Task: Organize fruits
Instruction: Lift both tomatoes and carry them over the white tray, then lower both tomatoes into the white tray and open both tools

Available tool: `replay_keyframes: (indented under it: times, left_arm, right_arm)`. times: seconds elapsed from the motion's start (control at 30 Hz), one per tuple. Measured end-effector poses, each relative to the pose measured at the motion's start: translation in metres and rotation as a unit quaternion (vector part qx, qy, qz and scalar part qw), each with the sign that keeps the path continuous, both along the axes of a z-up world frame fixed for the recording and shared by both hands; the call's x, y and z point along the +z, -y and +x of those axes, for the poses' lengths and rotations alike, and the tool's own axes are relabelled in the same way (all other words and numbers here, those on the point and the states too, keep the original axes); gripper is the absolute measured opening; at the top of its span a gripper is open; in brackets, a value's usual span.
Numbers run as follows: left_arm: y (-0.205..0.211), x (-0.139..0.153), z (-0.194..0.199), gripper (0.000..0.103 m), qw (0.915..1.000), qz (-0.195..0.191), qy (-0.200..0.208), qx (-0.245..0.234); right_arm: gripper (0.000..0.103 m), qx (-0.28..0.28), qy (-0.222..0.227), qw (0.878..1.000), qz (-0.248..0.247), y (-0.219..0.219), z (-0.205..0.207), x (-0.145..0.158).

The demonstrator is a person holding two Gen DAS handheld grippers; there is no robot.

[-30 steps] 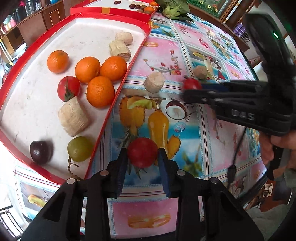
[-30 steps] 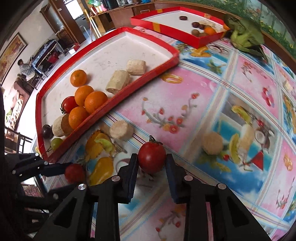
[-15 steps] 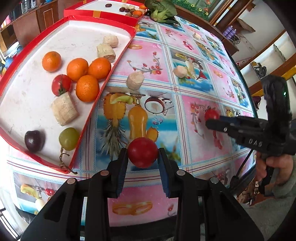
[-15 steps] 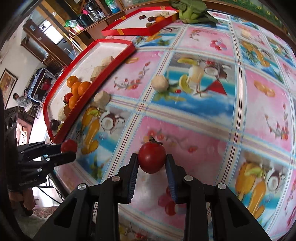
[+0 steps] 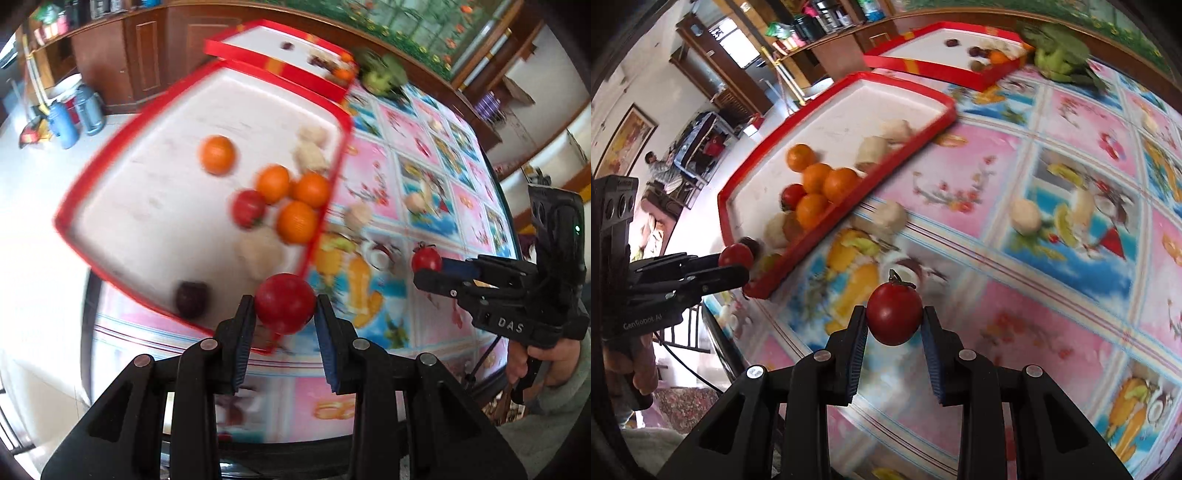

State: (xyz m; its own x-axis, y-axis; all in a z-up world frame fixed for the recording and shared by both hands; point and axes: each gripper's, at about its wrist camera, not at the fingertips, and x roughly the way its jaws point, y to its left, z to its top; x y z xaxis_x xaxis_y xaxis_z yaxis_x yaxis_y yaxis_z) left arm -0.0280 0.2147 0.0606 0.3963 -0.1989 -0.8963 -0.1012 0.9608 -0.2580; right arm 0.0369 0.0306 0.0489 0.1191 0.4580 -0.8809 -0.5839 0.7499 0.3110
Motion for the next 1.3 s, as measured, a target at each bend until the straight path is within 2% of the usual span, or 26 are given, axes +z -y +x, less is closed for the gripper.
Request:
replay_keyframes:
  times: [0.33,0.67,0.93,1.3]
  left_arm:
    - [-0.053,-0.009,0.026,0.03,0.9993,0.013,-0.001,0.036]
    - [-0.06,-0.022,0.039,0.03,0.9997,0.006,-0.01,0.021]
    - [-0.06,-0.029,0.043,0.03,0.9997,0.008,-0.019,0.013]
    - [-0.059,-0.037,0.047,0.03,0.9995,0.014,-0.029,0.007]
  right_arm:
    - [0.03,0.04,0.029,0.999,0.004,-0.08,0.023,0.016]
    - [0.03,0.028,0.034,0.999,-0.011,-0.134,0.076,0.004]
    - [0.03,0.028,0.031,0.998,-0.039,-0.157,0.098,-0.014]
    - [0.031,0.033,0.024,0.997,-0.058,-0.165,0.1,-0.031]
